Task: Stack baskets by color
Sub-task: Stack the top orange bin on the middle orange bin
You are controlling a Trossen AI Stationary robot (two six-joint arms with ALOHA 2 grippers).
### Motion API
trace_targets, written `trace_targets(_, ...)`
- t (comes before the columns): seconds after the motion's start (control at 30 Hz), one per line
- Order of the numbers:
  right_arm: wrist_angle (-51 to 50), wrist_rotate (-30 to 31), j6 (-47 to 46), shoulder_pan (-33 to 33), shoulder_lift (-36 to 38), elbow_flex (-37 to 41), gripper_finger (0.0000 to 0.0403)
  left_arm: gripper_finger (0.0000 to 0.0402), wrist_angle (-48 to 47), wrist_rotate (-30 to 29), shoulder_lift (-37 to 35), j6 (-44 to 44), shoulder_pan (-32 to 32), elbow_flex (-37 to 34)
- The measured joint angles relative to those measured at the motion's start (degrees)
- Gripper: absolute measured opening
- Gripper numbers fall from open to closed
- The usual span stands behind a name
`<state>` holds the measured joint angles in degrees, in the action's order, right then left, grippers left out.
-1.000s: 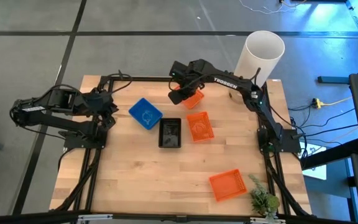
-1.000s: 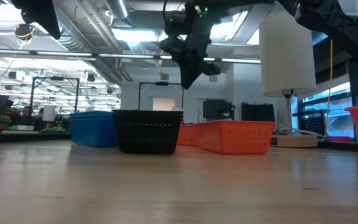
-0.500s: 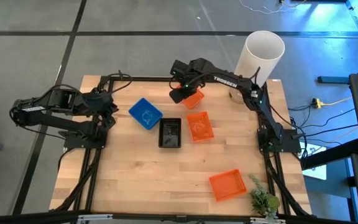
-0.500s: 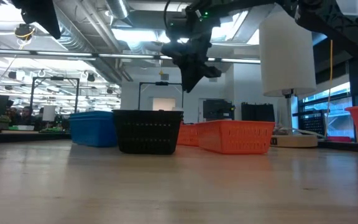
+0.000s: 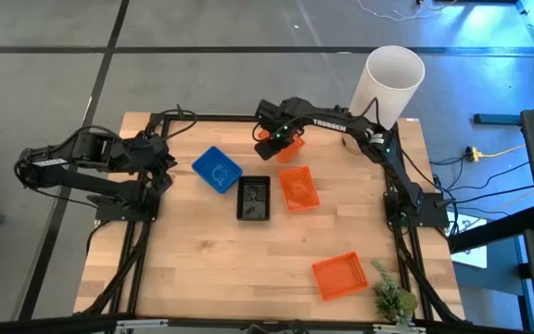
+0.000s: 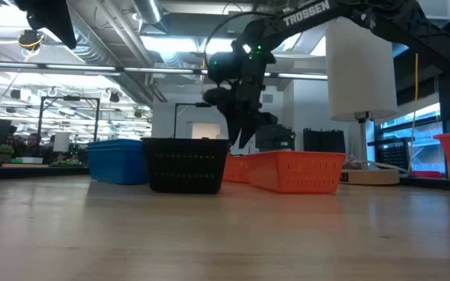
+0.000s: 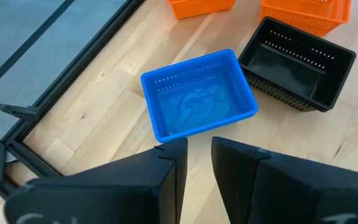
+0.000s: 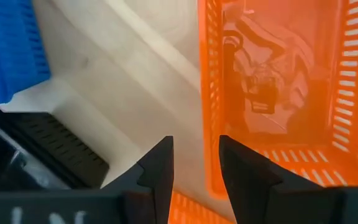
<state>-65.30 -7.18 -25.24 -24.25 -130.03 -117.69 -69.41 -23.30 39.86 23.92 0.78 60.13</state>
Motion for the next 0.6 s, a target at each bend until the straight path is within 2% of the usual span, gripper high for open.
trace_targets(0.43,10.6,-0.4,-0.4,0.0,0.1,10.3,0.0123,0.0065,0.0,0.0,0.0,0.0,0.0,0.0)
trace_targets(0.5,10.9,-0.4,-1.5,0.0,0.1,10.6,0.0104,0.0065,0.0,0.0,0.0,0.0,0.0,0.0)
trace_targets(0.6,10.3,-0.4,-2.7,0.0,0.1,10.2,0.0041,0.0065,0.0,0.0,0.0,0.0,0.0,0.0)
